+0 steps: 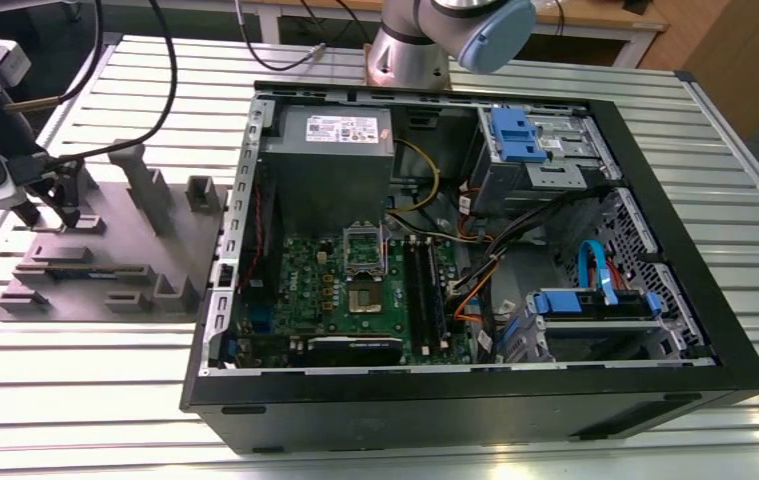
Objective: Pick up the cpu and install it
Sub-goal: 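Pick up the cpu and move it towards the insertion slot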
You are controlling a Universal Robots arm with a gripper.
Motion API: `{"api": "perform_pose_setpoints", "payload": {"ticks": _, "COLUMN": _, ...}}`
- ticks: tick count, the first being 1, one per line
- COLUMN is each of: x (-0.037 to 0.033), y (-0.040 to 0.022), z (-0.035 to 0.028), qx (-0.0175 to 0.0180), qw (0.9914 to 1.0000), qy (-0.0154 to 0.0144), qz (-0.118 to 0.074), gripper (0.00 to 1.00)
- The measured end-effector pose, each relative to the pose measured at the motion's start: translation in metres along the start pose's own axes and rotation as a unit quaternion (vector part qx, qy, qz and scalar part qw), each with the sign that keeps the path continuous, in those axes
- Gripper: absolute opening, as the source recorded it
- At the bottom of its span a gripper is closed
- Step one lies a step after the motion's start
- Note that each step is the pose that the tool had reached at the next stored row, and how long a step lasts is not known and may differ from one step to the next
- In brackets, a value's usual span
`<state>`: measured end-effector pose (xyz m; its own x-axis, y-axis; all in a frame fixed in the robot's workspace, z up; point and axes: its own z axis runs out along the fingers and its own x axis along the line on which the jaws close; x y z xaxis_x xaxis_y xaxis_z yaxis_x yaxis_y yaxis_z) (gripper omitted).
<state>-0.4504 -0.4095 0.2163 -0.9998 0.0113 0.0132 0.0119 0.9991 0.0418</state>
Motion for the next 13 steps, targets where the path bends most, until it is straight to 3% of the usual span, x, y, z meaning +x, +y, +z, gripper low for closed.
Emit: {"api": "perform_pose_setpoints", "payload": {"ticks": 13, "x": 0.0001, "y": 0.0002, "z": -0.0047, "qx": 0.0000, "qw": 1.00000, "qy": 0.0001, "qz": 0.000, "gripper": 0.47}}
